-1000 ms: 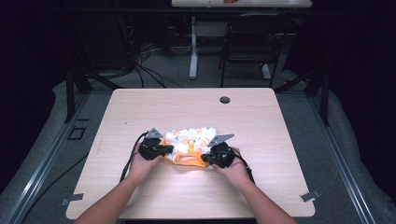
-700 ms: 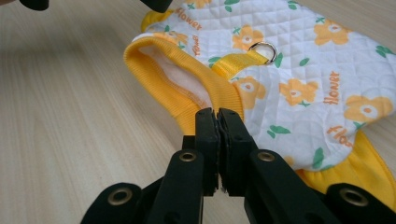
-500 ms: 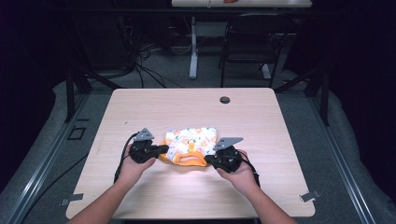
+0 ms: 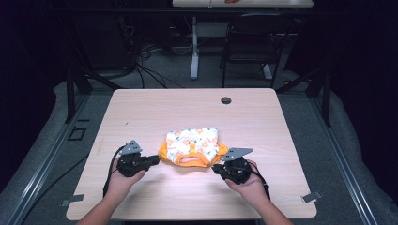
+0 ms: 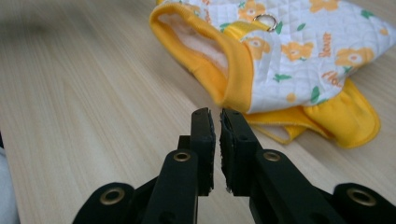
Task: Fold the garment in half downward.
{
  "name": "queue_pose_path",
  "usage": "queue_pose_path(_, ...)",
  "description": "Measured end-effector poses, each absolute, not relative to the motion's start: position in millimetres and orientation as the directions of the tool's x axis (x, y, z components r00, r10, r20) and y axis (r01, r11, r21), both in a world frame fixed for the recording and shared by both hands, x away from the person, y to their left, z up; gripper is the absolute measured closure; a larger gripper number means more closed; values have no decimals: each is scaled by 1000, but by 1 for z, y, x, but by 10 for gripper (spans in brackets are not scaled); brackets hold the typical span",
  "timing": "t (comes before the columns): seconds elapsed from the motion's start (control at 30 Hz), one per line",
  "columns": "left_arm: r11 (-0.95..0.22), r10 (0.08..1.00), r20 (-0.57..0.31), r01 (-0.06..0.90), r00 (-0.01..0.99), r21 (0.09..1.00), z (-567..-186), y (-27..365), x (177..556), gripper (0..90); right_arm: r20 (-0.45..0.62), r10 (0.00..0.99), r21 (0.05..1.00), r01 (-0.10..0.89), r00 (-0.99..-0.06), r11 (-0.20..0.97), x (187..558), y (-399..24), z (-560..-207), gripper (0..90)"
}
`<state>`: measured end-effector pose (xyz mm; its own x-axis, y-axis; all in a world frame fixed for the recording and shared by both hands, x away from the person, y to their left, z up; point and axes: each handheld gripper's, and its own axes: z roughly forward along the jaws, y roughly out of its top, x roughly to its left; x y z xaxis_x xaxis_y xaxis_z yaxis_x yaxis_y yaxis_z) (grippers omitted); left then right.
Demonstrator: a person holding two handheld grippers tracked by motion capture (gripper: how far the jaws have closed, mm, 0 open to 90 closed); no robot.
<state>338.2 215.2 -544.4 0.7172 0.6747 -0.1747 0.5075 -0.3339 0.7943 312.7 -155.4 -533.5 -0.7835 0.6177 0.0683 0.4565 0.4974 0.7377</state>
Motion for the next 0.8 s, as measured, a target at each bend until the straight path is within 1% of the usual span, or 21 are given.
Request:
queue_pose_path(0.27, -350, 673, -173, 515, 719, 783, -553, 221, 330, 790, 68, 630, 730, 469, -774, 497, 307, -161, -546, 813)
queue_pose_path(0.33, -349, 669, -174, 512, 722, 785, -556, 221, 330, 756, 58, 633, 727, 467, -772, 503, 306, -160, -550, 807)
queue_pose_path(0.4, -361, 661, -166, 504, 732, 785, -558, 220, 329, 741, 46, 636, 720, 466, -771, 513, 307, -160, -552, 787)
queue_pose_path(0.43, -358, 657, -177, 509, 733, 783, -560, 218, 328, 721, 37, 637, 722, 461, -770, 515, 306, -159, -555, 771)
queue_pose_path(0.47, -358, 657, -177, 509, 733, 783, -560, 218, 328, 716, 37, 637, 722, 461, -770, 515, 306, -159, -555, 771)
queue_pose_path(0.5, -354, 657, -181, 512, 732, 783, -562, 218, 328, 711, 31, 635, 716, 460, -772, 525, 305, -157, -557, 751)
queue_pose_path(0.57, -366, 655, -167, 503, 737, 783, -563, 216, 327, 692, 21, 629, 718, 449, -777, 532, 302, -154, -559, 735)
queue_pose_path(0.7, -370, 657, -168, 509, 735, 777, -566, 213, 327, 666, 3, 616, 718, 431, -787, 547, 300, -152, -560, 716)
queue_pose_path(0.73, -380, 658, -159, 507, 736, 774, -567, 212, 326, 660, 2, 613, 718, 428, -790, 548, 300, -151, -561, 712)
queue_pose_path(0.77, -405, 659, -128, 493, 741, 770, -568, 209, 326, 645, -18, 611, 715, 417, -792, 562, 299, -150, -562, 702)
queue_pose_path(0.8, -405, 659, -128, 493, 741, 770, -568, 209, 326, 637, -18, 611, 715, 417, -792, 562, 299, -150, -562, 702)
